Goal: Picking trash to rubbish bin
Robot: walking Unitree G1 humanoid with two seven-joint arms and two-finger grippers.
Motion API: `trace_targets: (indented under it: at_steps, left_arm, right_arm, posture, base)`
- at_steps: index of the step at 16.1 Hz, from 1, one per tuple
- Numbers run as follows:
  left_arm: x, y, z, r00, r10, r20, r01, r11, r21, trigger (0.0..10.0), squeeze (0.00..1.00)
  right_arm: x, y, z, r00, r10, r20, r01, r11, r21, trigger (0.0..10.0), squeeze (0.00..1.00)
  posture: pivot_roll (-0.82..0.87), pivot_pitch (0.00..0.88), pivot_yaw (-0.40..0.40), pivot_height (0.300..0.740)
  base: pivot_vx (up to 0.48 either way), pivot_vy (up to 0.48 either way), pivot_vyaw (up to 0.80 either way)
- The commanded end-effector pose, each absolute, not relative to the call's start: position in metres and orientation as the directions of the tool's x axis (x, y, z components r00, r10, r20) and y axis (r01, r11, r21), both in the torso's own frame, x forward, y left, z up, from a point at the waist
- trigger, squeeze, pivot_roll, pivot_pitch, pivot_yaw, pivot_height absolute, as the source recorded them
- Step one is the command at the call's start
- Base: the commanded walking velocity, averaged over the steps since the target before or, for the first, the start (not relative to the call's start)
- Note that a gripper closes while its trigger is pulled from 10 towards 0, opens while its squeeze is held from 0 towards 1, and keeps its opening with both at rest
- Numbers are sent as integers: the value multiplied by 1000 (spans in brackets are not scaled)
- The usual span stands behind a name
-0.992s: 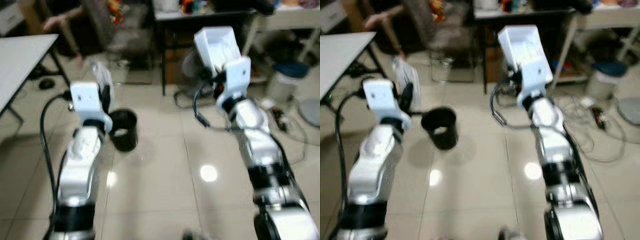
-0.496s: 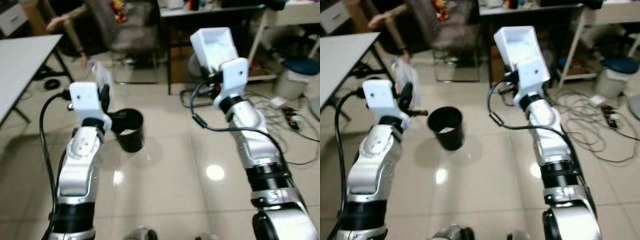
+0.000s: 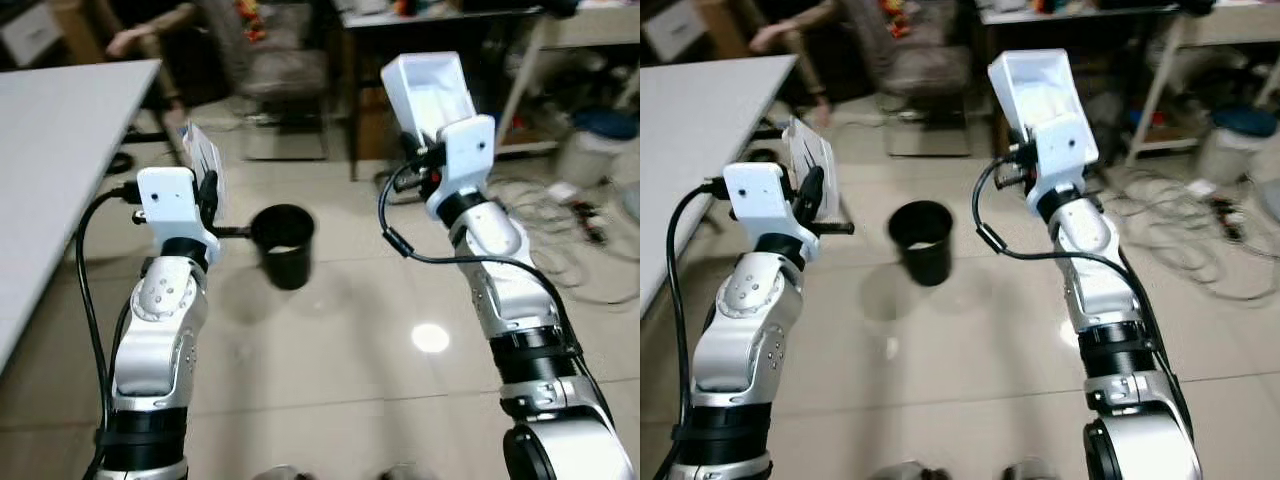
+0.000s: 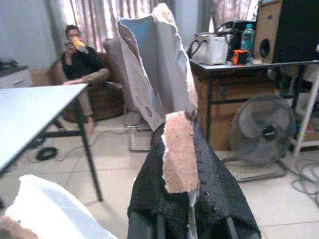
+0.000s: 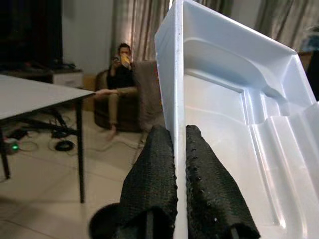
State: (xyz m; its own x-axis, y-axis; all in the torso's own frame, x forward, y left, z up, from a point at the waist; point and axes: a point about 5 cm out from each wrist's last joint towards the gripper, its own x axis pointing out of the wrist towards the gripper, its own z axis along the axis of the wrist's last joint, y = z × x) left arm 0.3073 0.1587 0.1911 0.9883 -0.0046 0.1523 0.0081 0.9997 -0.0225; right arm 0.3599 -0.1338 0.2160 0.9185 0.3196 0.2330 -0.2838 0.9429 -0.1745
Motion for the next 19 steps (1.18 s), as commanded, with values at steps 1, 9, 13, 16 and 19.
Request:
trace_targets:
  at_steps: [1, 9, 13, 16, 19]
  left_arm:
    - [308, 157, 192, 989, -17, 146, 19, 1000, -13, 10000, 0]
    - [305, 153, 190, 987, -52, 151, 53, 999, -2, 10000, 0]
    - [304, 152, 183, 989, -68, 132, 67, 998, 7, 10000, 0]
    - [301, 154, 165, 994, -72, 87, 71, 997, 19, 10000, 0]
    - [295, 157, 135, 997, -78, -6, 78, 996, 30, 10000, 0]
  right_arm:
    - [359, -138, 214, 923, 312, 227, -276, 945, -174, 10000, 0]
    - [357, -137, 209, 926, 311, 214, -279, 945, -168, 10000, 0]
    - [356, -138, 195, 944, 297, 146, -278, 951, -136, 10000, 0]
    - [356, -141, 178, 958, 271, 90, -264, 961, -79, 10000, 0]
    - [352, -137, 146, 965, 259, -43, -258, 966, 25, 10000, 0]
  posture:
    - [-84, 88, 92, 740]
    - [-83, 92, 93, 740]
    - [-83, 92, 93, 740]
    - [-84, 91, 93, 740]
    - [-80, 90, 86, 740]
  base:
    - [0, 319, 0]
    - [41, 0, 0]
    - [476, 0, 0]
    - [480, 0, 0]
    - [480, 0, 0]
